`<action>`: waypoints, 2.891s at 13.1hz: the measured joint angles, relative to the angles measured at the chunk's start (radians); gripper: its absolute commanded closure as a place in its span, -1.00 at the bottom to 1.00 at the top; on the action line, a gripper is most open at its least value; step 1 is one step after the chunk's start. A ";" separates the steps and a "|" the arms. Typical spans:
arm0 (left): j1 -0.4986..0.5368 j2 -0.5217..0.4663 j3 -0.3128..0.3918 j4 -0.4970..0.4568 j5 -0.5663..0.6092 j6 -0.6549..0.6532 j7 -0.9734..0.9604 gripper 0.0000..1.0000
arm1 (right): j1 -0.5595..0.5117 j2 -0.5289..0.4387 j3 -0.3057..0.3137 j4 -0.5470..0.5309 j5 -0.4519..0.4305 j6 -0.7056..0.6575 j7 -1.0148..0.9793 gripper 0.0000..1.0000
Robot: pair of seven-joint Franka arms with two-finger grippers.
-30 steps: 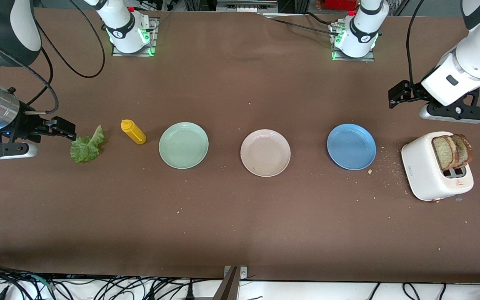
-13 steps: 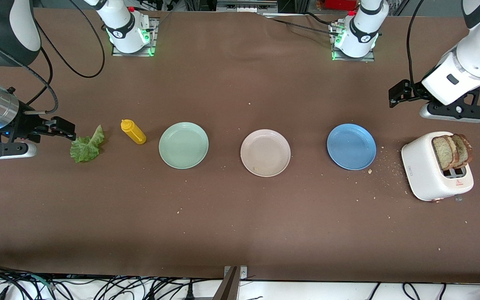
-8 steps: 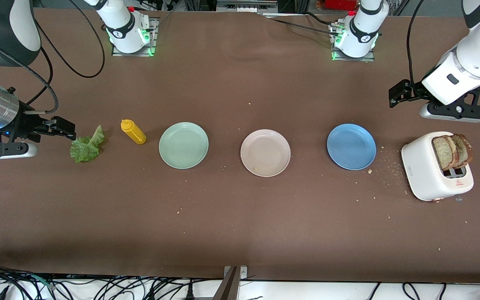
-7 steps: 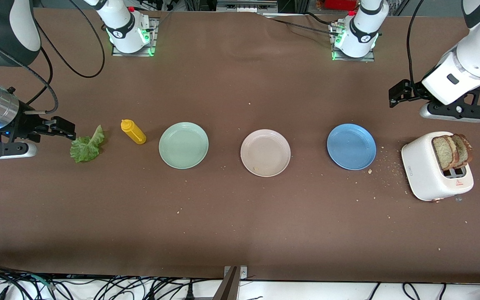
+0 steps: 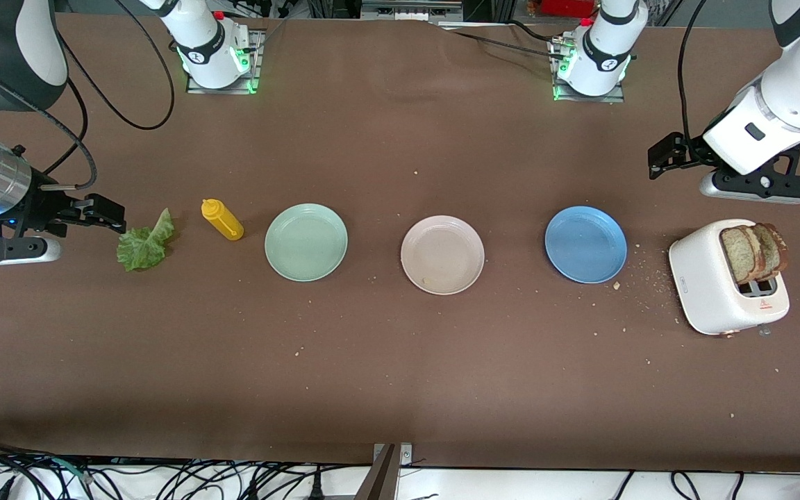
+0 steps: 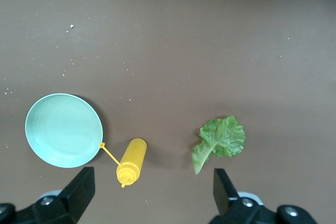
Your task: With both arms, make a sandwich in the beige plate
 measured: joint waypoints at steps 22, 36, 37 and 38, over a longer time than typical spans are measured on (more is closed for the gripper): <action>0.000 0.000 0.000 0.000 0.000 0.000 0.000 -1.00 | 0.000 0.000 0.000 -0.003 -0.032 -0.003 0.000 -1.00; 0.000 -0.001 0.000 0.000 0.000 0.000 0.000 -1.00 | 0.000 0.000 0.000 -0.003 -0.033 -0.003 0.000 -1.00; 0.000 -0.001 0.000 0.000 0.000 0.000 0.000 -1.00 | 0.000 0.000 0.000 -0.003 -0.033 -0.003 0.000 -1.00; 0.000 -0.002 0.000 0.000 0.000 0.000 0.000 -1.00 | 0.000 0.000 0.000 -0.003 -0.033 -0.003 0.000 -1.00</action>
